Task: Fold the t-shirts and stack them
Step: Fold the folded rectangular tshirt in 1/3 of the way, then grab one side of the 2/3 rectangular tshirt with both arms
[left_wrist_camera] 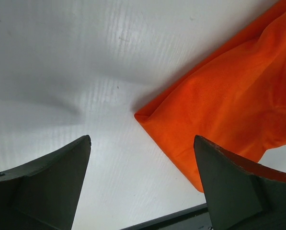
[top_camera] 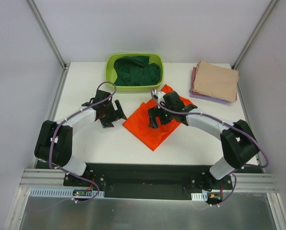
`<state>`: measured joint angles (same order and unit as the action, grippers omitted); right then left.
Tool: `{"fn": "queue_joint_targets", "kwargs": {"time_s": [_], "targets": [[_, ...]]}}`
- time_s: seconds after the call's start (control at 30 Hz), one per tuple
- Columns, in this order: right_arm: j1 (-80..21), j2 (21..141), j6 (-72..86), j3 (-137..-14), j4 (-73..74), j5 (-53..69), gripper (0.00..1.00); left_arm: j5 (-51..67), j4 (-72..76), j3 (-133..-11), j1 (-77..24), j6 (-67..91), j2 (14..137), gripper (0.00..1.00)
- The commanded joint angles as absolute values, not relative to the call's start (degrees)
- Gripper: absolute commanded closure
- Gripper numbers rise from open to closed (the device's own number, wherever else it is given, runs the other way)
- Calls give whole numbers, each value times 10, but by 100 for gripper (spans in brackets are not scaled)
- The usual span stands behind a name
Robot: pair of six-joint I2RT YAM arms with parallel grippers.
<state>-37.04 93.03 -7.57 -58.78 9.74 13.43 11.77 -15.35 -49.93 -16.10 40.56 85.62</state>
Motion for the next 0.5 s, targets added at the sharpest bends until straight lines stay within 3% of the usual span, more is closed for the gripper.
{"fn": "queue_joint_targets", "kwargs": {"time_s": [0.0,0.23,0.47], "targets": [[-403,849,-137,-551,112,175,4,150,-142,-520,-186,409,889,16],[-563,802,-215,-506,144,123,3,148,-138,-532,-201,417,936,36],[-615,838,-228,-503,173,88,1,140,-137,-541,-204,428,983,54]]}}
